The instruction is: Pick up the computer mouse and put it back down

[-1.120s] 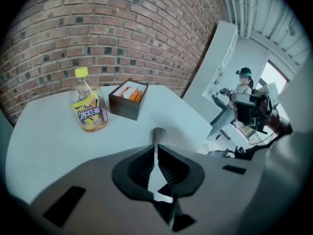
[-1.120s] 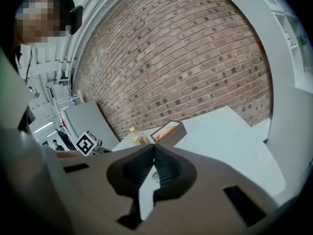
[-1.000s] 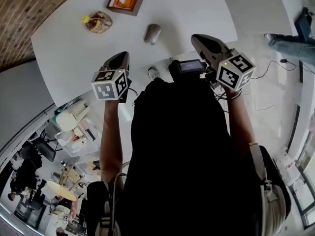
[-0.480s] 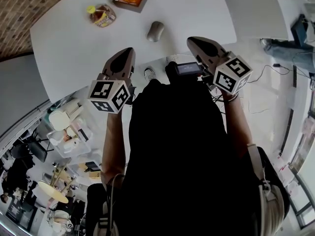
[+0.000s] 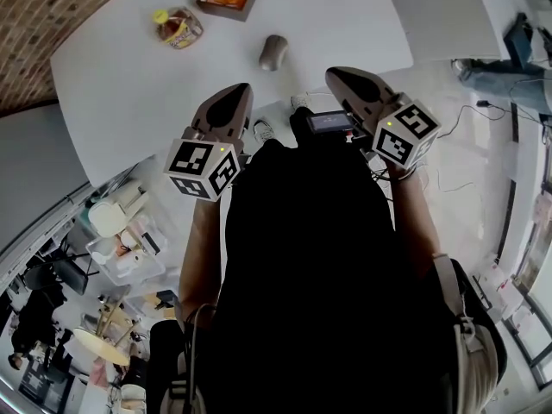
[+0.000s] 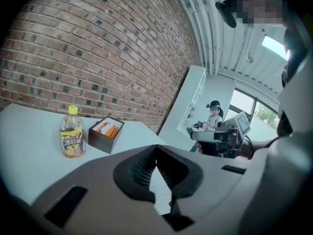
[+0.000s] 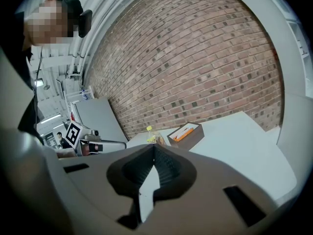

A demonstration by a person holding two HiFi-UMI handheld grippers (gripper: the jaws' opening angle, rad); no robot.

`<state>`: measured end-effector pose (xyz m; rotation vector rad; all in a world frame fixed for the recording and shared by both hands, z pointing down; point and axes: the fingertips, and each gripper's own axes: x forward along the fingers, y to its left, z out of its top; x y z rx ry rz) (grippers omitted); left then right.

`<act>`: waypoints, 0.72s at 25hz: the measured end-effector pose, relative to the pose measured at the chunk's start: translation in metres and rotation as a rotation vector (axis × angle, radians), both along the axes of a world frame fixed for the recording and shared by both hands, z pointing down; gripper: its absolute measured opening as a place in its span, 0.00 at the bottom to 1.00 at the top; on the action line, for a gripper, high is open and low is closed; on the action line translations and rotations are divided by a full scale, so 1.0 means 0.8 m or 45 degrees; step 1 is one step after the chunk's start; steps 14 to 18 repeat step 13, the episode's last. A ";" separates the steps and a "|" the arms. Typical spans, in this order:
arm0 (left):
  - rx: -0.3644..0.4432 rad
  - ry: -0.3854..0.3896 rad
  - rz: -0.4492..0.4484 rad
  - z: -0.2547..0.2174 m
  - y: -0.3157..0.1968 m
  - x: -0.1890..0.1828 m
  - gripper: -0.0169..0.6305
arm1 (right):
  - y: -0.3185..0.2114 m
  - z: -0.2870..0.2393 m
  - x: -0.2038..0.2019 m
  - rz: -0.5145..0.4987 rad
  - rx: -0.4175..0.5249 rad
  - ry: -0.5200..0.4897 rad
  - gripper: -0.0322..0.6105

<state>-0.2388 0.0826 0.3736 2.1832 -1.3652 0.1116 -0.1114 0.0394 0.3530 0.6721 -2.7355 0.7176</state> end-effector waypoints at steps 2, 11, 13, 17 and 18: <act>0.009 0.022 0.013 -0.002 0.002 0.000 0.05 | 0.003 -0.001 0.001 0.012 0.005 0.004 0.07; 0.011 0.030 0.050 -0.004 0.011 0.000 0.05 | 0.019 -0.003 0.007 0.049 0.020 0.012 0.07; 0.016 0.031 0.052 -0.006 0.011 0.001 0.05 | 0.021 -0.004 0.007 0.047 0.025 0.016 0.07; 0.016 0.031 0.052 -0.006 0.011 0.001 0.05 | 0.021 -0.004 0.007 0.047 0.025 0.016 0.07; 0.016 0.031 0.052 -0.006 0.011 0.001 0.05 | 0.021 -0.004 0.007 0.047 0.025 0.016 0.07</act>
